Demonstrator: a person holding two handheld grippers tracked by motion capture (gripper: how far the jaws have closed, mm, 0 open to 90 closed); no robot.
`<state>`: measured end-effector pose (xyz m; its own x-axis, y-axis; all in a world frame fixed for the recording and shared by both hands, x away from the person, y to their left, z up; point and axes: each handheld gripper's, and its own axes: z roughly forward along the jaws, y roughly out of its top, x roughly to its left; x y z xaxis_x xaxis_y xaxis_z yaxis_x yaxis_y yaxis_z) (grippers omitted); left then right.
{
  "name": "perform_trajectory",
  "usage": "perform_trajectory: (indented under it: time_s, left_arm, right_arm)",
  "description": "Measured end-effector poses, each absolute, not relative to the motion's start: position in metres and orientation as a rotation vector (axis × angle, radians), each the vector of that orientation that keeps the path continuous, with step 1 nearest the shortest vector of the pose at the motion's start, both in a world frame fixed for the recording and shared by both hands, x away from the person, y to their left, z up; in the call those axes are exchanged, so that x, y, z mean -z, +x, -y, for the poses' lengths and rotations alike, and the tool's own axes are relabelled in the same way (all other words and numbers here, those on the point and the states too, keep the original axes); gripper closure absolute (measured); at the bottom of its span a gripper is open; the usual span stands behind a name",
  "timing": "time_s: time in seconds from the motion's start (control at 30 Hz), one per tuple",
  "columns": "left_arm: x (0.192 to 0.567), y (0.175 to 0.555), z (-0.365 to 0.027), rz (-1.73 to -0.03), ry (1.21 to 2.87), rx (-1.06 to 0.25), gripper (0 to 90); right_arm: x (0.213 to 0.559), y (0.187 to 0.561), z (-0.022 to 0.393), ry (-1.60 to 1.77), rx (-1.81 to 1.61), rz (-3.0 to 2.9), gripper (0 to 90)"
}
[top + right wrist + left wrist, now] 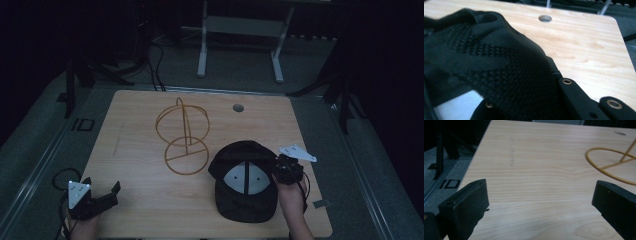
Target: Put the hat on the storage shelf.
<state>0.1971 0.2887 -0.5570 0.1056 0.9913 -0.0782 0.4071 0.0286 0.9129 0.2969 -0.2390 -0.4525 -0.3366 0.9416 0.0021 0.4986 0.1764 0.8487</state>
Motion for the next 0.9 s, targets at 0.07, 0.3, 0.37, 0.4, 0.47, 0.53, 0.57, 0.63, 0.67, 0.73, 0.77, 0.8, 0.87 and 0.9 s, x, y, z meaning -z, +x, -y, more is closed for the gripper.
perform_trajectory:
  time_s: [0.07,0.3,0.37,0.4,0.47,0.53,0.57,0.63,0.67,0.73,0.77,0.8,0.87,0.9]
  left_arm:
    - [0.554,0.197,-0.28,-1.419,1.514,-0.836,1.2]
    - [0.543,0.2,-0.242,-1.254,1.549,-0.685,1.2]
    - [0.54,0.2,-0.229,-1.177,1.569,-0.631,1.2]
    - [0.539,0.2,-0.223,-1.155,1.585,-0.627,1.2]
    - [0.536,0.202,-0.207,-1.083,1.633,-0.618,1.2]
    - [0.532,0.203,-0.193,-1.06,1.667,-0.629,1.3]
    - [0.528,0.206,-0.184,-1.047,1.67,-0.587,1.2]
    - [0.526,0.208,-0.177,-1.054,1.681,-0.577,1.3]
    - [0.523,0.21,-0.171,-1.056,1.696,-0.569,1.2]
    - [0.518,0.213,-0.16,-1.035,1.731,-0.526,1.2]
    - [0.514,0.216,-0.15,-1.01,1.741,-0.492,1.2]
    - [0.514,0.216,-0.15,-1.01,1.741,-0.492,1.2]
    - [0.507,0.22,-0.139,-0.979,1.763,-0.492,1.2]
    - [0.504,0.222,-0.134,-0.972,1.766,-0.484,1.2]
  right_arm:
    - [0.446,0.298,0.239,1.339,-1.105,-1.912,88.8]
    - [0.412,0.298,0.235,1.264,-1.127,-1.874,88.8]
    - [0.401,0.297,0.234,1.234,-1.133,-1.858,88.9]
    - [0.401,0.297,0.234,1.234,-1.133,-1.858,88.9]
    - [0.391,0.297,0.235,1.218,-1.134,-1.84,88.9]
    - [0.386,0.297,0.236,1.211,-1.131,-1.831,88.9]
    - [0.384,0.296,0.237,1.209,-1.134,-1.824,88.9]
    - [0.379,0.295,0.239,1.205,-1.141,-1.815,88.9]
    - [0.378,0.295,0.24,1.202,-1.146,-1.81,88.9]
    - [0.376,0.294,0.241,1.203,-1.15,-1.807,88.9]
    - [0.372,0.292,0.242,1.203,-1.164,-1.802,88.9]
    - [0.372,0.292,0.242,1.203,-1.164,-1.802,88.9]
    - [0.369,0.29,0.243,1.195,-1.17,-1.794,88.9]
    - [0.368,0.289,0.242,1.19,-1.175,-1.794,88.9]
